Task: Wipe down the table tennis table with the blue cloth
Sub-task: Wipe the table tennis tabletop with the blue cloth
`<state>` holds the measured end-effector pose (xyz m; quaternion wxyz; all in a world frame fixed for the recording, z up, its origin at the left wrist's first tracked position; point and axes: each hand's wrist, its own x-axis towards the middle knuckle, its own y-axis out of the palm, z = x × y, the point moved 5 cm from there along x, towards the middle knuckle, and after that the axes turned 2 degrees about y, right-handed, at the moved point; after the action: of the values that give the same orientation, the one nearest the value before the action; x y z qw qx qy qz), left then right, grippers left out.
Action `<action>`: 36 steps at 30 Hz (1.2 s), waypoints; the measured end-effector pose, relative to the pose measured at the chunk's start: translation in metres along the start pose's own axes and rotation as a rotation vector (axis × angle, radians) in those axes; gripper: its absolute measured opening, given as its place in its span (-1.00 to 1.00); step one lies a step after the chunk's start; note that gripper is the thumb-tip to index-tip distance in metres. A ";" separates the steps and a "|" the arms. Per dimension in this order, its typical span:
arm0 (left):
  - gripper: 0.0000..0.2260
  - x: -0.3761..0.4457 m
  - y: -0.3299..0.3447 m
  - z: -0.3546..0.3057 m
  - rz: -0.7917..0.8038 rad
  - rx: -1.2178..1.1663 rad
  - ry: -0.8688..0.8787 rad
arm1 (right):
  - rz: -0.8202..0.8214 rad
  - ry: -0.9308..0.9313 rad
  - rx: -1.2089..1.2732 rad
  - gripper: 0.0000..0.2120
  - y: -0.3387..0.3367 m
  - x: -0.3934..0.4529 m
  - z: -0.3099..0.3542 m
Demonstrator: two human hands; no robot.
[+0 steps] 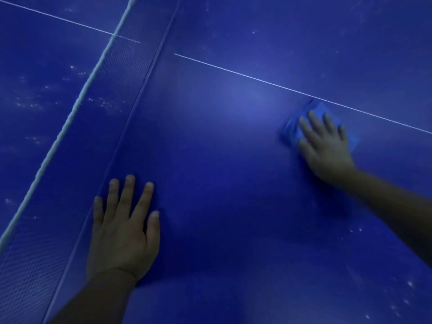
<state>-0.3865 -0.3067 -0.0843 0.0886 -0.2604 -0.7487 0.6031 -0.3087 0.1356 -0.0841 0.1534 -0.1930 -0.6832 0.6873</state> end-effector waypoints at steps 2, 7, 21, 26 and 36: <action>-0.43 0.000 -0.001 -0.001 0.005 -0.008 -0.005 | 0.011 -0.271 -0.006 -0.46 0.013 -0.077 0.023; -0.46 -0.001 -0.003 -0.003 -0.006 -0.033 0.030 | 0.038 -0.437 -0.056 -0.45 0.005 -0.048 0.008; -0.47 0.000 0.004 -0.001 -0.010 -0.014 0.056 | 0.031 0.030 0.001 -0.44 -0.004 0.018 -0.018; -0.47 0.000 0.004 0.000 -0.013 -0.021 0.062 | -0.018 0.091 0.041 -0.45 0.003 0.015 0.015; -0.47 0.000 0.005 0.000 -0.009 -0.021 0.055 | -0.001 0.099 0.013 -0.35 -0.006 0.000 -0.037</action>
<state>-0.3850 -0.3062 -0.0892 0.1090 -0.2745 -0.7536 0.5873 -0.2911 0.1686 -0.0780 0.1887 -0.2255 -0.6704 0.6813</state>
